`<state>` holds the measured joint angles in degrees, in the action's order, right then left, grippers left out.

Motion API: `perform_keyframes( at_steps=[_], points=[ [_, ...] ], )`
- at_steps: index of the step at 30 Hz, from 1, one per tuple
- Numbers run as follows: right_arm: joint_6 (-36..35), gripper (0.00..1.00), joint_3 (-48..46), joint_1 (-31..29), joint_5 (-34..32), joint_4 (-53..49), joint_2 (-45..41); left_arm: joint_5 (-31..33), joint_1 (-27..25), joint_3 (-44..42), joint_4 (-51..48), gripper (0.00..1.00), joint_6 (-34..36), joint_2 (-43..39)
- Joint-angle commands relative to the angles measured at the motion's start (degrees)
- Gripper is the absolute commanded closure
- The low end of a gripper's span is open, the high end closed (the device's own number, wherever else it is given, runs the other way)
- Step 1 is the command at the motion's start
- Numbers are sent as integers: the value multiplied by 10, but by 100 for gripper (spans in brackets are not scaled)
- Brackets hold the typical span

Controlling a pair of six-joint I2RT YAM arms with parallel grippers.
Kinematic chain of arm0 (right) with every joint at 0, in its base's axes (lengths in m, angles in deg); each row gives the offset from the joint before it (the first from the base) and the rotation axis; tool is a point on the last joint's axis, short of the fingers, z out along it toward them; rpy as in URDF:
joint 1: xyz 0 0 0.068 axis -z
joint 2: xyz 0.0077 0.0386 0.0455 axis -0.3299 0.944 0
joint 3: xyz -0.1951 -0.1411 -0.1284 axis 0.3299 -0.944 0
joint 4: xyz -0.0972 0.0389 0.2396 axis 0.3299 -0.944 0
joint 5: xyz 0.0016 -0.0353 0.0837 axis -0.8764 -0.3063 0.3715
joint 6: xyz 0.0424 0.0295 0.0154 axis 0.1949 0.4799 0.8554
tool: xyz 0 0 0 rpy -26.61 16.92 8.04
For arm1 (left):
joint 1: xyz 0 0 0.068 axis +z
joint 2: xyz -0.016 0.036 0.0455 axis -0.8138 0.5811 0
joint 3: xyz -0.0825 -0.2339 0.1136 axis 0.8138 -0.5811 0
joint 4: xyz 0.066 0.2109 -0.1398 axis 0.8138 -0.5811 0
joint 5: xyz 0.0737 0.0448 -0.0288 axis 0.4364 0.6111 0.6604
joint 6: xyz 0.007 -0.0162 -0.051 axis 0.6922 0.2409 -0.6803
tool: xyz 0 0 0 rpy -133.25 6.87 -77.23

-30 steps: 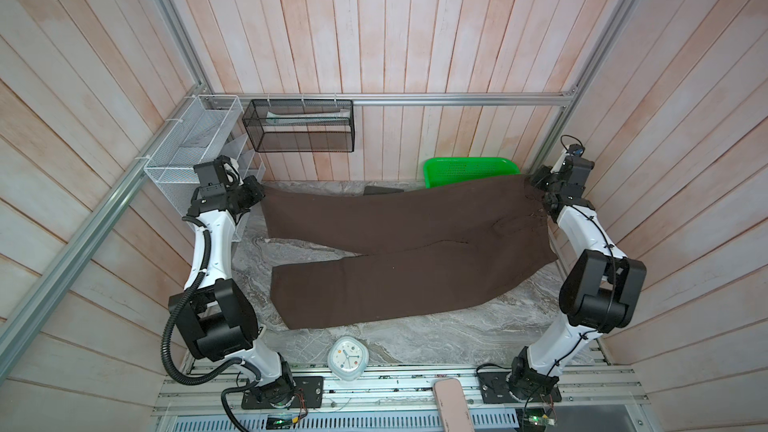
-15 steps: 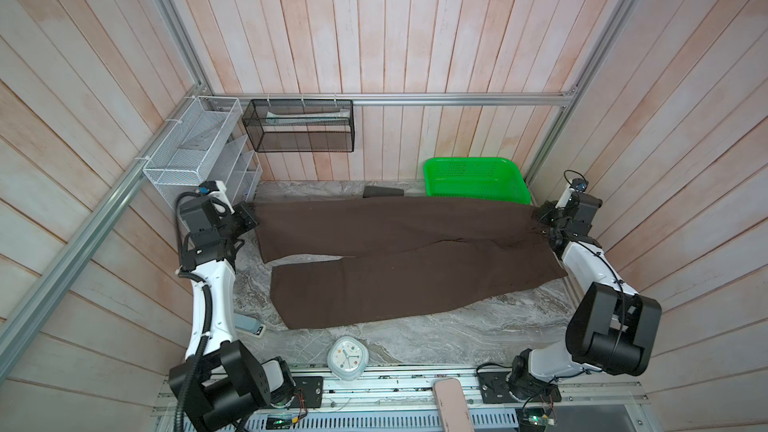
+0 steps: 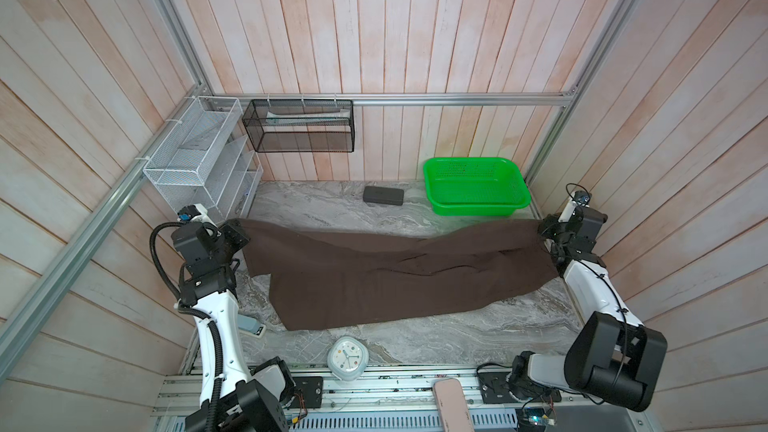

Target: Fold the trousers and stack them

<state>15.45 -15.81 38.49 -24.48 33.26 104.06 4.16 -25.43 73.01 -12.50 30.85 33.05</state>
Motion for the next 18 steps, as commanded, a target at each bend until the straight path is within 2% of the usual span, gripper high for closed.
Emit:
perform_keyframes(
  at_steps=[1,10,18],
  points=[
    [-19,100,-12,6,-35,-21,-23,6,-14,-18,1,100,-7,-28],
    [-17,100,-58,30,-74,-44,-87,99,-21,-76,-89,100,-19,-138],
    [-12,100,-71,57,-100,-63,-142,153,-21,-73,-136,100,-25,-182]
  ],
)
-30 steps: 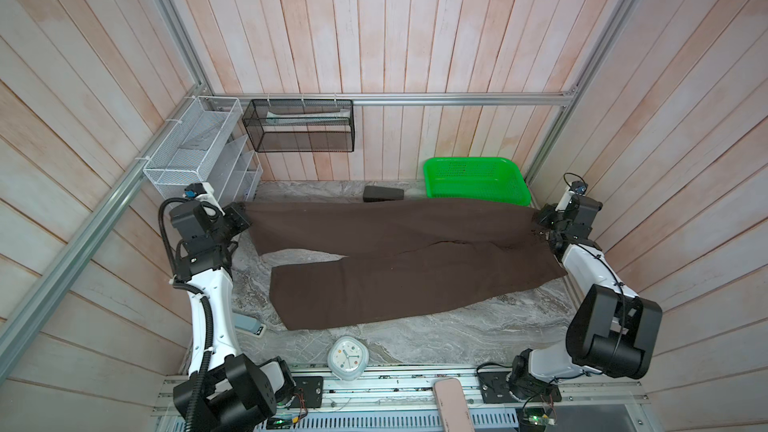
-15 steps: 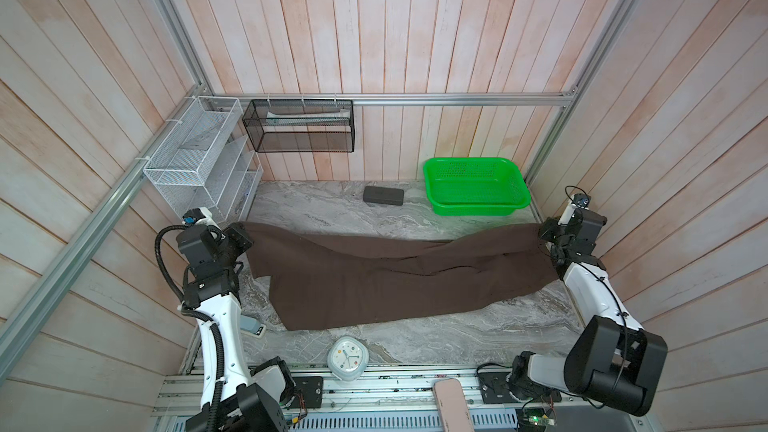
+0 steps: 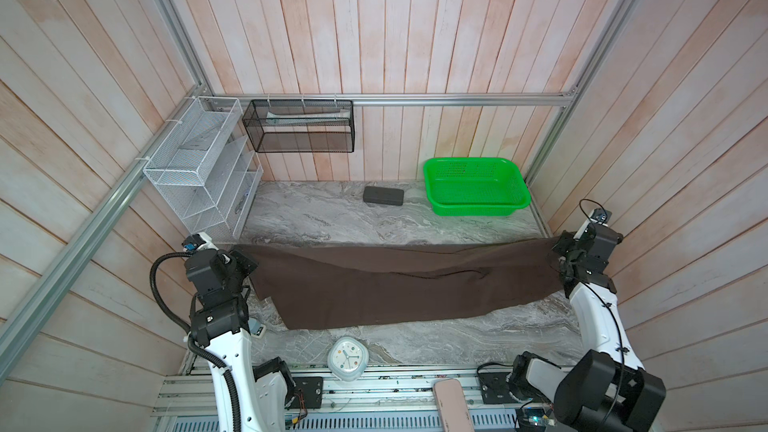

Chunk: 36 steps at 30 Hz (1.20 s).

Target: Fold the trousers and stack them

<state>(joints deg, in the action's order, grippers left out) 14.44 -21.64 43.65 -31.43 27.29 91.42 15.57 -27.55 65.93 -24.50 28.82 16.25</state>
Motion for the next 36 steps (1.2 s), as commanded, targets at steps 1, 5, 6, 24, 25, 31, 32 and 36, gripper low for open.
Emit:
perform_keyframes(
  at_steps=[1,5,6,24,25,31,32,36],
  points=[
    [0,100,-20,5,-31,-5,-21,42,1,-5,-19,100,-5,-20],
    [-2,100,-62,6,-58,-4,-40,58,1,-28,-31,100,-2,-43],
    [-3,100,-72,5,-66,-2,-47,59,1,-35,-34,100,-3,-50],
    [24,57,-133,4,-93,-13,-97,64,1,-64,-47,60,-7,-78],
    [28,52,-129,4,-100,-17,-98,65,1,-62,-50,56,-7,-78],
    [38,41,-90,3,-99,-40,-114,61,1,-23,-71,46,-16,-73],
    [46,41,-79,4,-91,-44,-114,52,1,-14,-71,45,-19,-70],
    [134,40,-23,3,-41,-102,-82,-27,0,13,-75,45,-40,-35]
  ],
)
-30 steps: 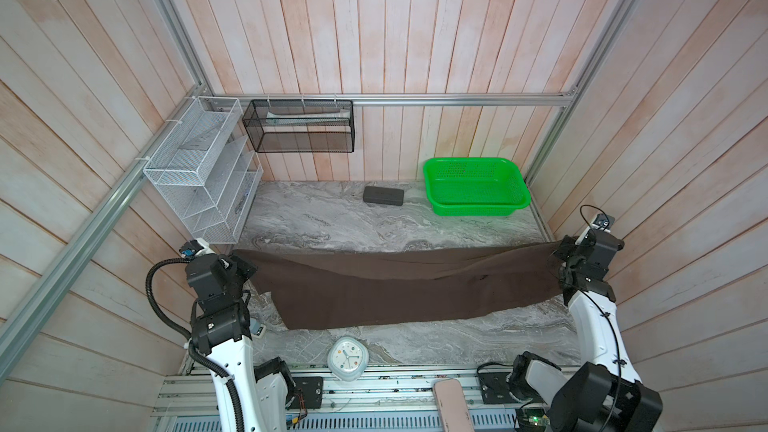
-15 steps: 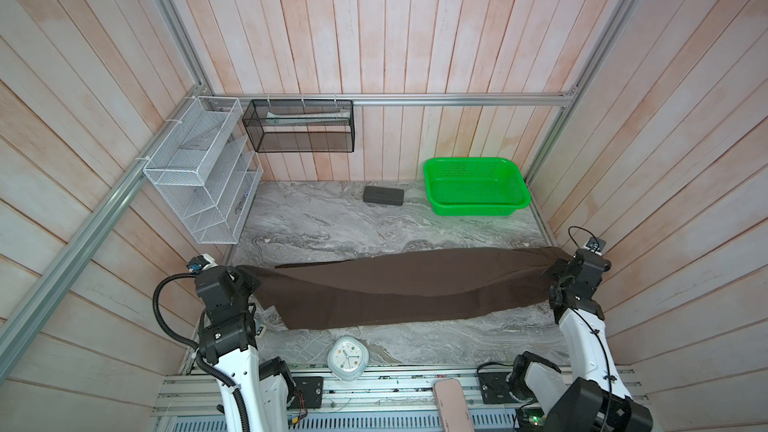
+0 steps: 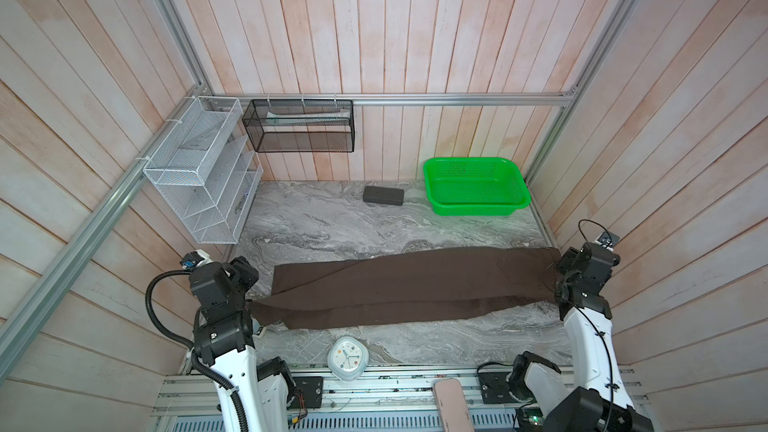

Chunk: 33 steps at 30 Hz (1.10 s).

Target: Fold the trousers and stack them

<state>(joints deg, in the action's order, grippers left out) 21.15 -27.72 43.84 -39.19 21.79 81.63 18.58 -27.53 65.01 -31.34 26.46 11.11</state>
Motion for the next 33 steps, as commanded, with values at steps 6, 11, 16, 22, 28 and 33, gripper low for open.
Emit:
perform_keyframes(
  at_steps=[6,11,16,22,28,33],
  points=[
    [222,43,62,2,106,-126,59,-168,-18,3,-31,45,-49,45],
    [285,49,55,-5,184,-166,90,-197,-41,-47,-56,46,-78,24],
    [296,51,85,-120,180,-206,126,-198,-71,-79,-61,46,-108,35],
    [332,52,136,-339,109,-230,169,-169,-183,-130,-10,50,-185,70],
    [363,52,172,-479,118,-231,237,-147,-278,-192,42,45,-259,98],
    [373,52,188,-546,140,-225,302,-128,-289,-237,73,40,-289,97]
  ],
)
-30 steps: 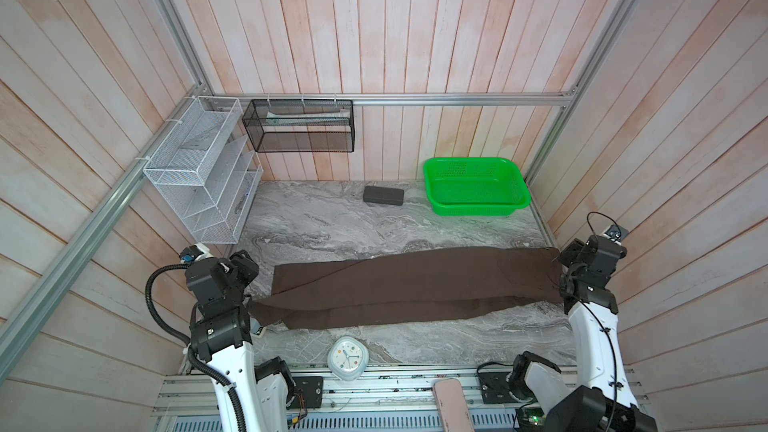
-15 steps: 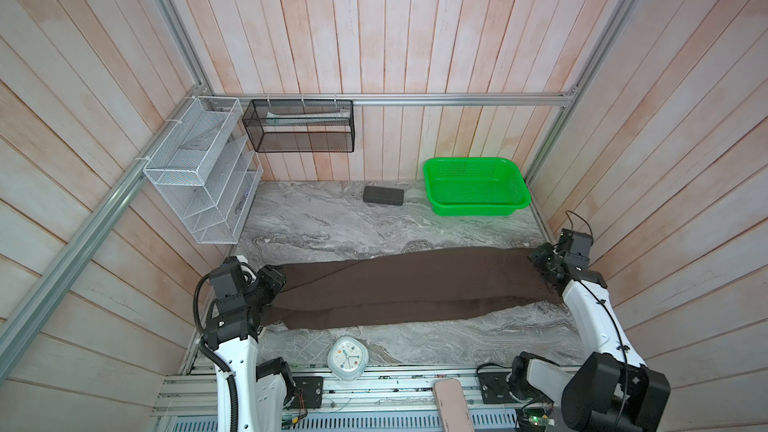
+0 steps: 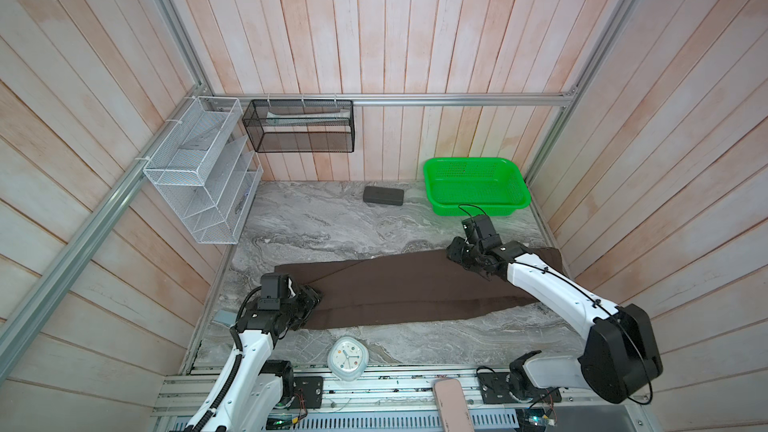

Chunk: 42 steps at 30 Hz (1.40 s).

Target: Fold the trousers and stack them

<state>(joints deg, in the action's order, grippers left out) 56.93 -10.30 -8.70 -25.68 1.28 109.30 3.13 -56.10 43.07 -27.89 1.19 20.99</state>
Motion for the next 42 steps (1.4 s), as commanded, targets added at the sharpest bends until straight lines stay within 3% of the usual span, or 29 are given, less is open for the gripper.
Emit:
perform_keyframes(
  at_steps=[1,6,17,28,34,38,42],
  points=[
    [15,52,16,-25,16,-17,40,30,-4,-24,51,40,-41,2],
    [6,52,19,-28,54,2,108,67,-4,-31,117,40,-41,60],
    [-22,51,61,-6,82,27,235,115,10,28,246,40,-4,280],
    [-40,51,153,69,70,37,322,71,49,182,266,41,62,448],
    [-51,50,204,71,58,11,285,58,56,200,228,41,86,417],
    [-48,47,201,74,20,-25,200,53,56,201,177,38,105,326],
    [-19,45,142,106,4,-45,101,86,60,221,99,34,126,235]
  ],
)
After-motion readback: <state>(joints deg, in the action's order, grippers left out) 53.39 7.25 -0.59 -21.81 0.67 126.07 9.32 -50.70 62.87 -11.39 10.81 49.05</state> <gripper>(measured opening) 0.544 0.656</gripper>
